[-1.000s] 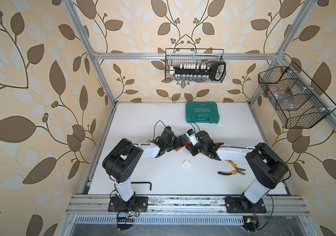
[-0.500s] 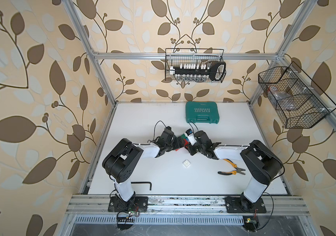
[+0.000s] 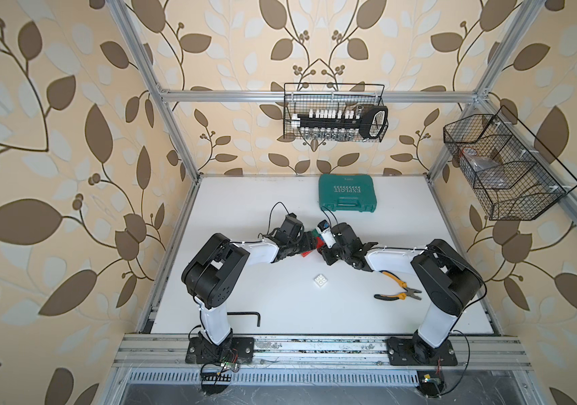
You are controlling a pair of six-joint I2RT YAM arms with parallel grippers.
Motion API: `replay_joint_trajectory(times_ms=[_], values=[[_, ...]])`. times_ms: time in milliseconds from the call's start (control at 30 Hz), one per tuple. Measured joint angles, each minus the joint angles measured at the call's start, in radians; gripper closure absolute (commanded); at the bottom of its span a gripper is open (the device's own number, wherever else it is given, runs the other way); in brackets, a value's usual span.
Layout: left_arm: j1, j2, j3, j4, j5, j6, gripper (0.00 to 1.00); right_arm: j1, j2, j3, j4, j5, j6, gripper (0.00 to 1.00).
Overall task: Assemble a small pinwheel with lego
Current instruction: Assemble the lego brick with the lego brick, then pick up the lego brick from the center of the board.
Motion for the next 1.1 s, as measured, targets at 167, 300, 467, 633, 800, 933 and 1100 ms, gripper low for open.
replay_joint_trajectory(times_ms=[167,300,467,633,800,933,1100], values=[[0.001,0.017,-0.005,0.04,0.024,0.006,0.21,-0.002,0.003,0.006,-0.008,0.015,-0.002,0.82],[0.0,0.006,-0.014,0.062,0.014,0.011,0.07,-0.001,0.003,0.022,-0.038,0.0,0.004,0.64],[0.001,-0.062,-0.034,-0.035,-0.003,0.012,0.01,-0.003,-0.014,0.045,-0.117,-0.042,0.025,0.44],[0.014,-0.121,-0.037,-0.183,-0.019,0.011,0.01,-0.008,-0.107,0.045,-0.196,-0.073,0.039,0.39],[0.043,-0.23,-0.142,-0.174,0.03,-0.022,0.01,-0.007,-0.243,0.016,-0.254,-0.143,0.038,0.39],[0.078,-0.335,-0.29,-0.08,0.146,-0.098,0.01,0.037,-0.282,-0.018,-0.298,-0.189,0.021,0.36],[0.092,-0.44,-0.418,-0.034,0.207,-0.15,0.01,0.106,-0.239,-0.034,-0.344,-0.195,0.012,0.35]])
